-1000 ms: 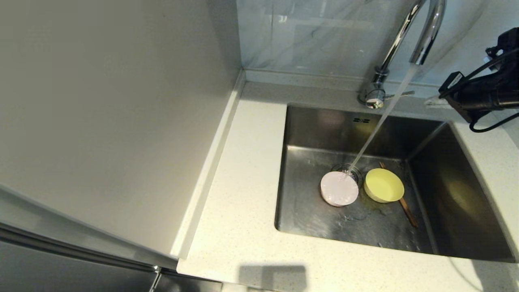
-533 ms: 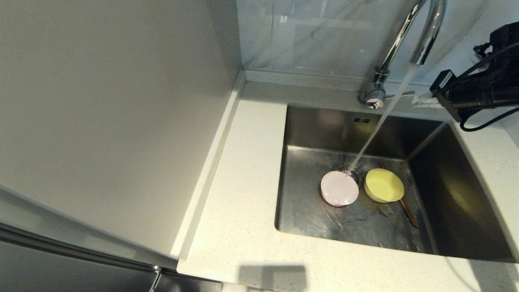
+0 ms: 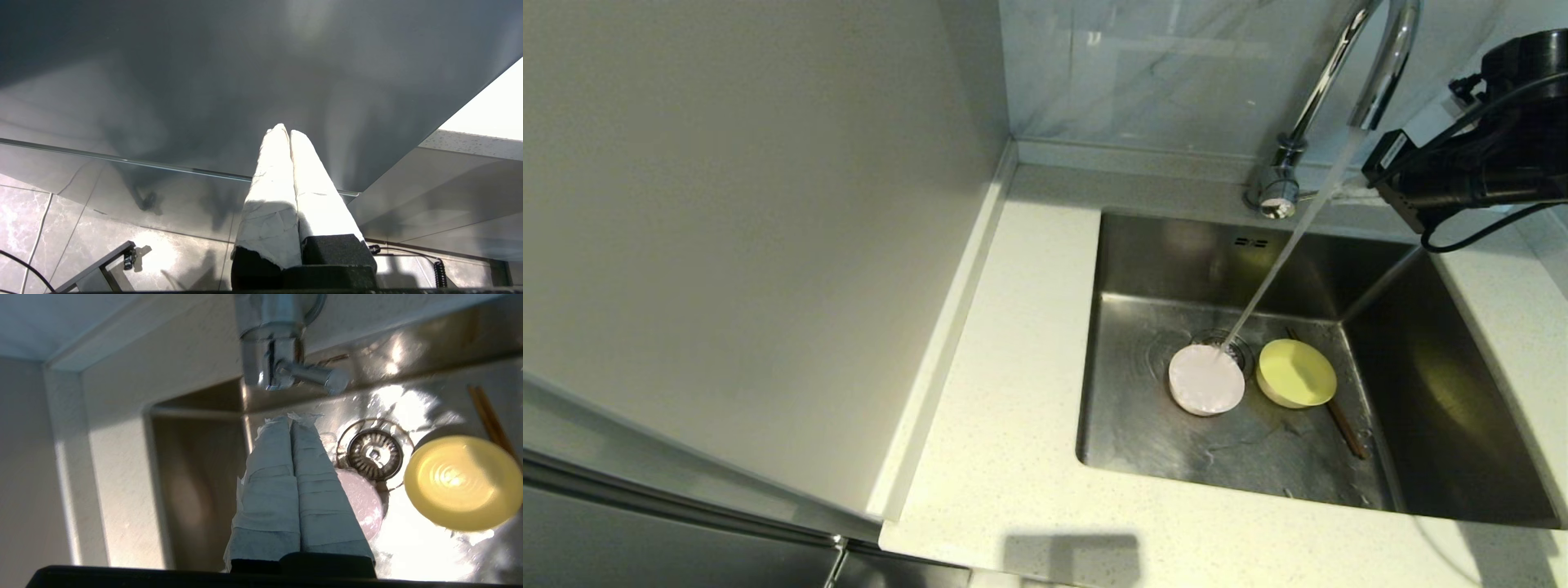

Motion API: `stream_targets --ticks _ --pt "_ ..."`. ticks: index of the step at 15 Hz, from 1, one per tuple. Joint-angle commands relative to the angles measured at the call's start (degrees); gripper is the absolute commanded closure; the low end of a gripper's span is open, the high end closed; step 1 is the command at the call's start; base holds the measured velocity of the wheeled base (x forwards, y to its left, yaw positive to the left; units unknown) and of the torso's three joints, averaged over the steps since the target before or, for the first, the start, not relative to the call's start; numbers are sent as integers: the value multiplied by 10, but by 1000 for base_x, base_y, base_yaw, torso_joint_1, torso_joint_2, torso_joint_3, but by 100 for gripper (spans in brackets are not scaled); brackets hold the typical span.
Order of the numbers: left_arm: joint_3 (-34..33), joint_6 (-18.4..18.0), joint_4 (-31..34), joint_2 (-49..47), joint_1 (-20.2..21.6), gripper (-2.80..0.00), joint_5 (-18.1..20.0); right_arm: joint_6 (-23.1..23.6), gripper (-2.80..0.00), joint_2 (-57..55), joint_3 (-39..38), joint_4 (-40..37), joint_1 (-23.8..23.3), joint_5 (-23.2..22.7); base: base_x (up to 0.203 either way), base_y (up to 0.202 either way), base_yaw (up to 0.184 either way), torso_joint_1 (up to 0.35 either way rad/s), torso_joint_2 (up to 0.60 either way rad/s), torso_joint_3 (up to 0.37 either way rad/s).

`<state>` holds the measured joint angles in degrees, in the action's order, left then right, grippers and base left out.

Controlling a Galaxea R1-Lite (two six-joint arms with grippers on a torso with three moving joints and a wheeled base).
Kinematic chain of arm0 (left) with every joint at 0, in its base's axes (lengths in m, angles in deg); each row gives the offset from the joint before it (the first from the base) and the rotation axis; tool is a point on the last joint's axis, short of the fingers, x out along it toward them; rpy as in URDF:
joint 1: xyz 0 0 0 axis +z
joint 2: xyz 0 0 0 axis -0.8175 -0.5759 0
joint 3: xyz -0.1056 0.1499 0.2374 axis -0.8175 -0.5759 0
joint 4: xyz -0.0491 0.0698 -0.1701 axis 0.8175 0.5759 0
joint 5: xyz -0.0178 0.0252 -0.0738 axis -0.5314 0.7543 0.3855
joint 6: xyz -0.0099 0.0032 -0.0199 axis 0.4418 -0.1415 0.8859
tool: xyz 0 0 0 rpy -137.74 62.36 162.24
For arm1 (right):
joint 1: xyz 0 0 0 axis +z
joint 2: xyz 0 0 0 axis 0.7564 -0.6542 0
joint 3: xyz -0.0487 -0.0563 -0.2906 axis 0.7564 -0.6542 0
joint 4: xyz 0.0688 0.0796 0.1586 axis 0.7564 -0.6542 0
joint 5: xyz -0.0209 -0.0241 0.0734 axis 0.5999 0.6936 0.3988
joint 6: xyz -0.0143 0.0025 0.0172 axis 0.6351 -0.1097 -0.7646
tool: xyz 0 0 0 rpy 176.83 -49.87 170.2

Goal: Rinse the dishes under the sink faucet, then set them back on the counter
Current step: Turn off the faucet

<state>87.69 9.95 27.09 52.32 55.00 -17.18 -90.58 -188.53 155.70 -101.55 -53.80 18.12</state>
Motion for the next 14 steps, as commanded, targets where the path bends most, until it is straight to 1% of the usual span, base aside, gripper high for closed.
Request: stream_targets --ticks 1,2,10,14 --pt "0 0 0 2 0 0 0 -1 0 -19 3 13 1 10 0 0 0 0 0 0" --pt "0 0 0 2 0 0 0 -1 0 -23 3 21 0 20 0 0 0 0 0 0" --pt "0 0 0 2 0 0 0 -1 0 -41 5 68 -2 27 0 0 0 0 0 0" --pt "0 0 0 2 0 0 0 2 0 -49 5 101 -15 28 0 0 0 0 0 0"
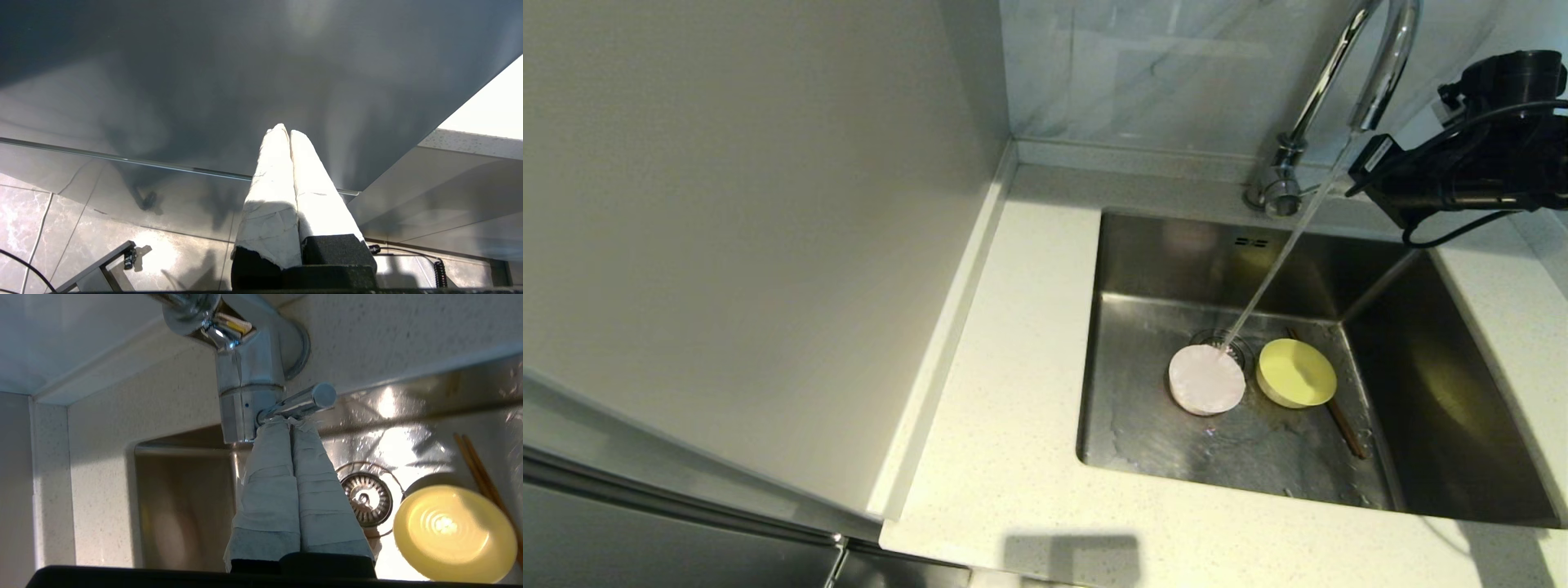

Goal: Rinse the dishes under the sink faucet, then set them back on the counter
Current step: Turn off the faucet

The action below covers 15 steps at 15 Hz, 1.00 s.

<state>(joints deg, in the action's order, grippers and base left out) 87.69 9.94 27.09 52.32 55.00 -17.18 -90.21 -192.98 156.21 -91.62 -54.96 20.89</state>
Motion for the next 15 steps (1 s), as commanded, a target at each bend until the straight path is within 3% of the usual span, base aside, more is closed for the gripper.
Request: stream_targets --ticks 1,4,10,15 --pt "0 0 0 2 0 0 0 -2 0 -6 0 17 -8 7 0 0 0 0 0 0" --pt "0 0 0 2 0 0 0 -2 0 -9 0 49 -8 18 0 0 0 0 0 0" --pt "0 0 0 2 0 0 0 -2 0 20 -14 37 -11 18 0 0 0 0 0 0" --pt "0 0 0 2 0 0 0 14 0 126 -163 19 -30 9 0 0 0 0 0 0"
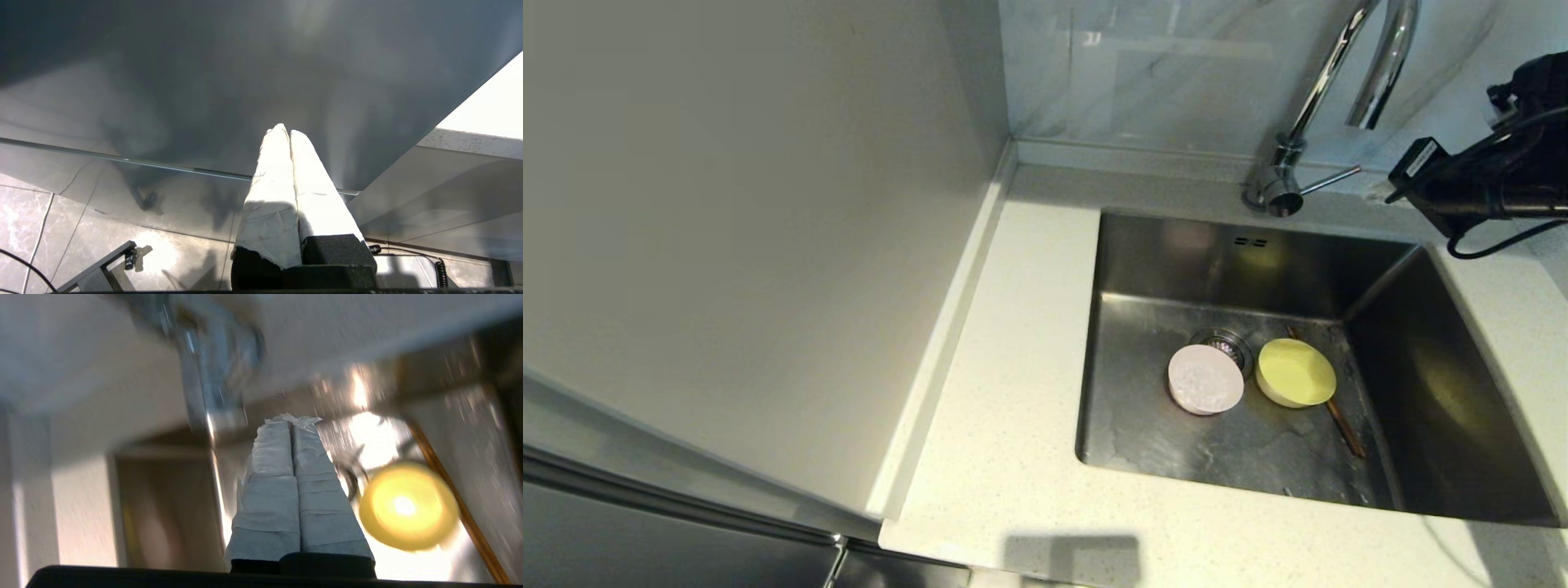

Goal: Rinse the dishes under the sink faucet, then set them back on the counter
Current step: Put a bowl back to the table from the sink

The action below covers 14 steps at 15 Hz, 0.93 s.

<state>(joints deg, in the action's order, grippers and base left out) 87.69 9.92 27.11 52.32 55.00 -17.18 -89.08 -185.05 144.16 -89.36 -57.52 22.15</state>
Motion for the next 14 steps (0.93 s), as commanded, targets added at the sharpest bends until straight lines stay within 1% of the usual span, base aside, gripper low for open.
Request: stream_targets --ticks 1,2,3,4,6,9,10,11,12,14 --pt "0 0 0 2 0 0 0 23 0 72 -93 -5 -8 -8 0 0 0 0 0 0" --pt "0 0 0 2 0 0 0 52 0 95 -144 -5 -12 -14 0 0 0 0 0 0" --pt "0 0 0 2 0 0 0 95 0 117 -196 -6 -20 -22 0 0 0 0 0 0" --pt "0 0 0 2 0 0 0 156 0 141 -246 -6 -29 -30 0 0 0 0 0 0" --pt "0 0 0 2 0 0 0 303 0 177 -319 -15 -57 -40 0 0 0 0 0 0" --pt "0 0 0 2 0 0 0 510 0 201 -349 -79 -97 -40 0 0 0 0 0 0" --pt "0 0 0 2 0 0 0 565 0 202 -351 -86 -109 -37 0 0 0 0 0 0" --pt "0 0 0 2 0 0 0 597 0 204 -351 -90 -118 -12 0 0 0 0 0 0" --pt "0 0 0 2 0 0 0 603 0 205 -348 -92 -120 11 0 0 0 0 0 0" --pt "0 0 0 2 0 0 0 611 0 195 -345 -93 -120 14 0 0 0 0 0 0"
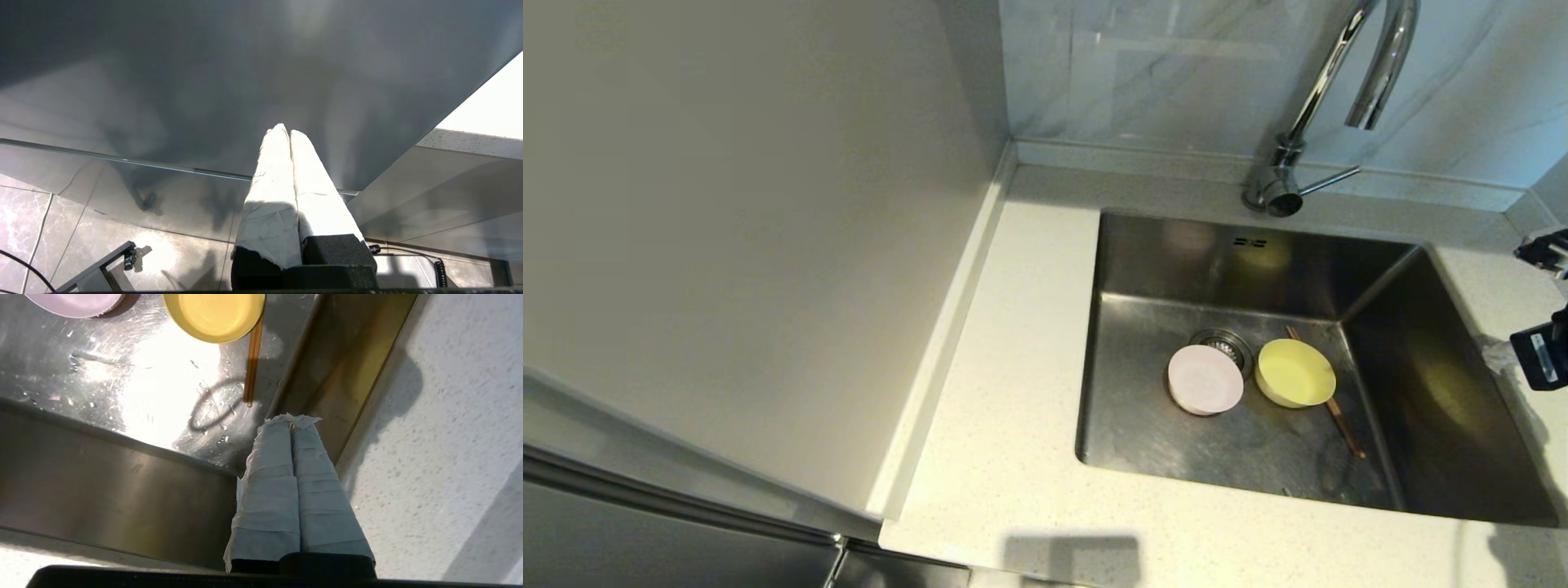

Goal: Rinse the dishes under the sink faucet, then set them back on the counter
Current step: Put a bowl back to the table from the sink

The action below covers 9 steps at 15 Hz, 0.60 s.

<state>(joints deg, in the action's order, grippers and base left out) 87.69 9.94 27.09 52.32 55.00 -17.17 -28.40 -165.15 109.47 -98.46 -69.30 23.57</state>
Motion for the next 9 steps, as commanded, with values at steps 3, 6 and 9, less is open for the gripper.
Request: stream_targets --ticks 3,6,9 --pt "0 0 0 2 0 0 0 30 0 -40 6 -2 11 -7 0 0 0 0 0 0" --pt "0 0 0 2 0 0 0 20 -280 -60 12 -2 46 -9 0 0 0 0 0 0" --pt "0 0 0 2 0 0 0 33 -280 -84 28 -1 71 -50 0 0 0 0 0 0"
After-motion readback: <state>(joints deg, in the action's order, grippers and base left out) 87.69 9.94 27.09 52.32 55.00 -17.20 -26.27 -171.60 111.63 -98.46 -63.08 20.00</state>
